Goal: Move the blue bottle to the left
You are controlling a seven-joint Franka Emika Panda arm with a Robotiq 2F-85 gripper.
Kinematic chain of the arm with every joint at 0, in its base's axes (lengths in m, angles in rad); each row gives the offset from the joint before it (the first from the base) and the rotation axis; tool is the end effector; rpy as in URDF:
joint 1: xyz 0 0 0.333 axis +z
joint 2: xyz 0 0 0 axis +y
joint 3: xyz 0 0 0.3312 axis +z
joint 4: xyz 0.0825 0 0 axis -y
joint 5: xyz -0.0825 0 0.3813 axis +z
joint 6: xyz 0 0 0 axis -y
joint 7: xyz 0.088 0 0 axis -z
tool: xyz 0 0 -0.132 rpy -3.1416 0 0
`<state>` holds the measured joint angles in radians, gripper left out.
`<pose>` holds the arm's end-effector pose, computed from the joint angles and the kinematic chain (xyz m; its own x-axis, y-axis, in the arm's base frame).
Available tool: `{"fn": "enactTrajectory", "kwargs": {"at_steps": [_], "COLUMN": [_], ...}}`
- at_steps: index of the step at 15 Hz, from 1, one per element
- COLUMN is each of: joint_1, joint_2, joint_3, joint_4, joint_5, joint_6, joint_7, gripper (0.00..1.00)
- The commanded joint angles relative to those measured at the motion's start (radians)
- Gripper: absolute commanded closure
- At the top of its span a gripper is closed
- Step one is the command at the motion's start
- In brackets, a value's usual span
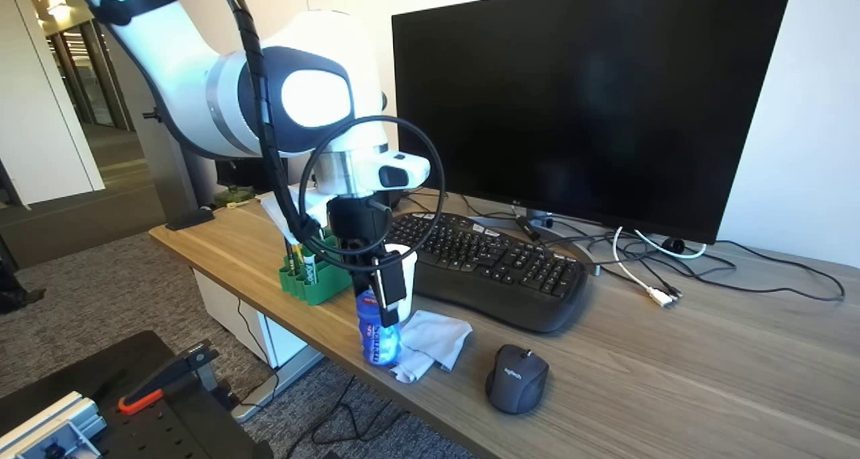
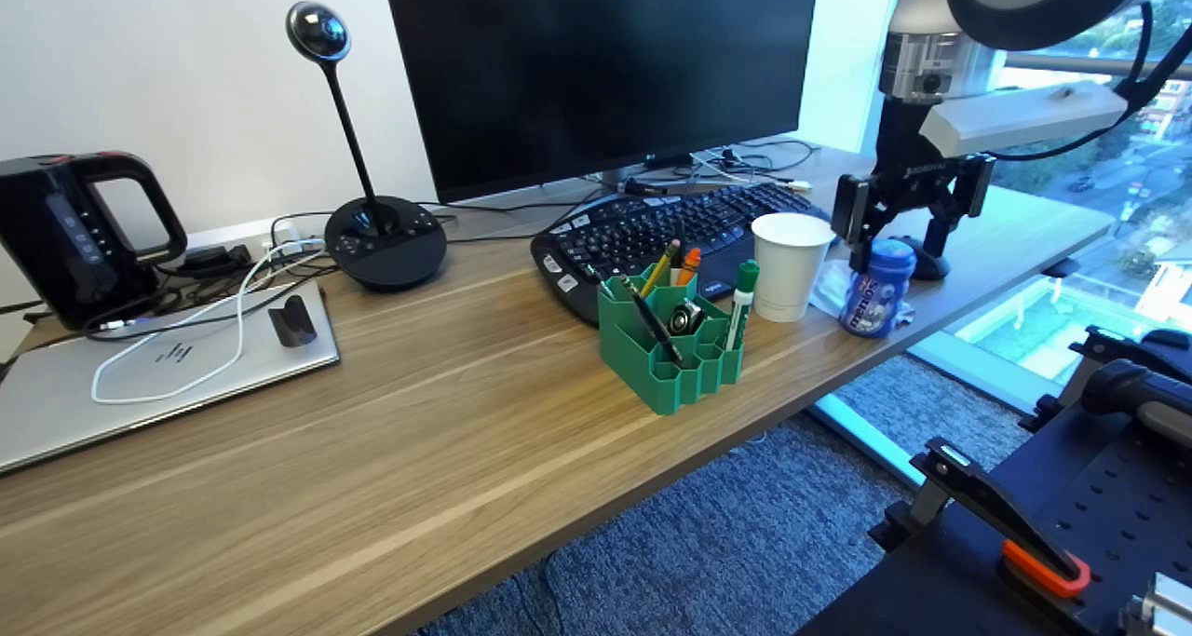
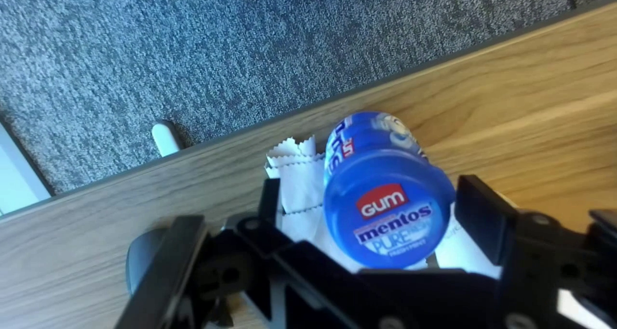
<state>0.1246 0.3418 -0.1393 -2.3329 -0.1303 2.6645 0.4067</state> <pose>0.5210 -0.0082 0.1827 0.9561 -0.2917 0.0269 -0.2929 -0.9506 0.1027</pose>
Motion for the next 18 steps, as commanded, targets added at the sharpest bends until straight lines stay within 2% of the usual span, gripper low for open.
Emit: {"fn": "enactTrajectory", "kwargs": {"at_steps": [1, 7, 18], "joint_1": [0.019, 0.019, -0.034], "joint_2": [-0.002, -0.029, -0.082], "joint_3": [-0.017, -0.037, -0.031], "joint_4": [0.026, 0.044, 0.116], "joint_5": [-0.024, -0.046, -0.019], "joint_6": [-0.051, -0.119, -0.254], "joint_7": [0.053, 0.096, 0.156], "gripper": [0.0, 0.0, 0.0]}}
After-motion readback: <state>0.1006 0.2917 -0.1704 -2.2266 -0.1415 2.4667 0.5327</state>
